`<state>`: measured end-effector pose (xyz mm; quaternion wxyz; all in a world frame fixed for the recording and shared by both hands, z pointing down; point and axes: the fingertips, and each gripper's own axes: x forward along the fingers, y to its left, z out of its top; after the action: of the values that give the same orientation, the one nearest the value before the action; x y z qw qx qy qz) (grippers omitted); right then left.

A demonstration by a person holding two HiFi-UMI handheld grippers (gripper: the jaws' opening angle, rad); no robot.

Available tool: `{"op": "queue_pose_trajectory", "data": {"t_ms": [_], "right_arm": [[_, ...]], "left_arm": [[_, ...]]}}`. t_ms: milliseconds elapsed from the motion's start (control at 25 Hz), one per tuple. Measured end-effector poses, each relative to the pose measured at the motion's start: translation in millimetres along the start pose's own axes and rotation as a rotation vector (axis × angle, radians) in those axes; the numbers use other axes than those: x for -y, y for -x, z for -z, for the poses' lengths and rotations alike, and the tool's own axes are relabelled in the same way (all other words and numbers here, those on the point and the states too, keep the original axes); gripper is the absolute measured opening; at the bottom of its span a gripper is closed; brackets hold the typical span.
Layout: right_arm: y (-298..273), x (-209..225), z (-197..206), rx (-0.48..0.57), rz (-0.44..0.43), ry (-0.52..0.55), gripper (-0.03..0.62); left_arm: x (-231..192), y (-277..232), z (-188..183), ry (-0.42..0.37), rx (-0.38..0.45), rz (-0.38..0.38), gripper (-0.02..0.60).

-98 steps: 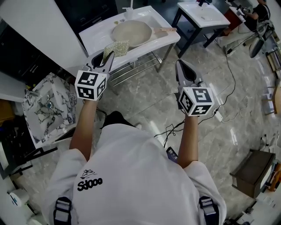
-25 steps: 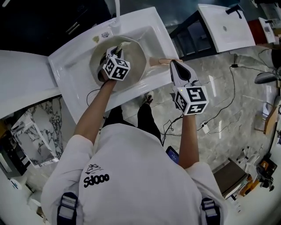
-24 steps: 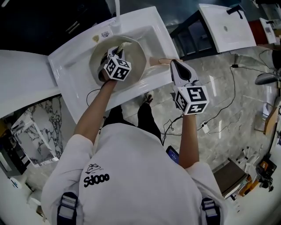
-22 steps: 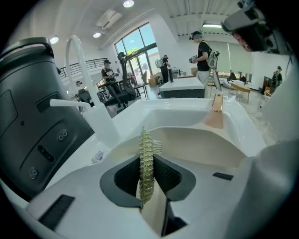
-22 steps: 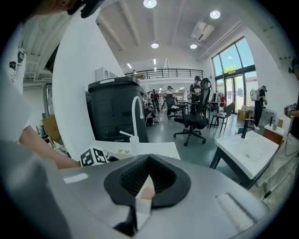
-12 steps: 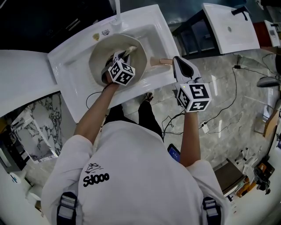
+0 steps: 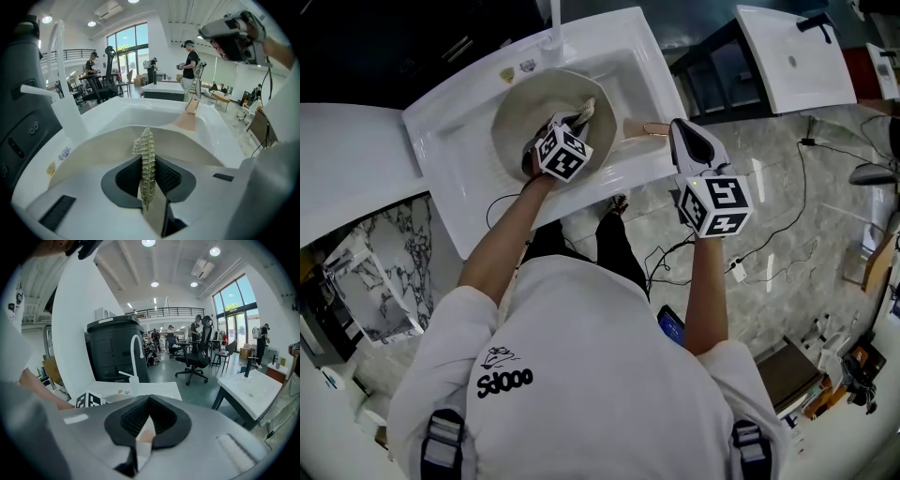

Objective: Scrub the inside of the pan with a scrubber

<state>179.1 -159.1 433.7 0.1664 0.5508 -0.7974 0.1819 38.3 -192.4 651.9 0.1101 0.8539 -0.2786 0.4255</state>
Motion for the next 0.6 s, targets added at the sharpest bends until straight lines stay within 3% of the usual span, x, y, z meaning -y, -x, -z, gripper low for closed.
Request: {"op": "queue_pose_trajectory", "data": {"t_ms": [600], "right_arm": [[19.5,0.0,15.8,-0.017,0.048,-0.022,0.011]], "left_arm": [[37.4,-30.9,9.2,0.028,-0.027,0.28,0.066]]}}
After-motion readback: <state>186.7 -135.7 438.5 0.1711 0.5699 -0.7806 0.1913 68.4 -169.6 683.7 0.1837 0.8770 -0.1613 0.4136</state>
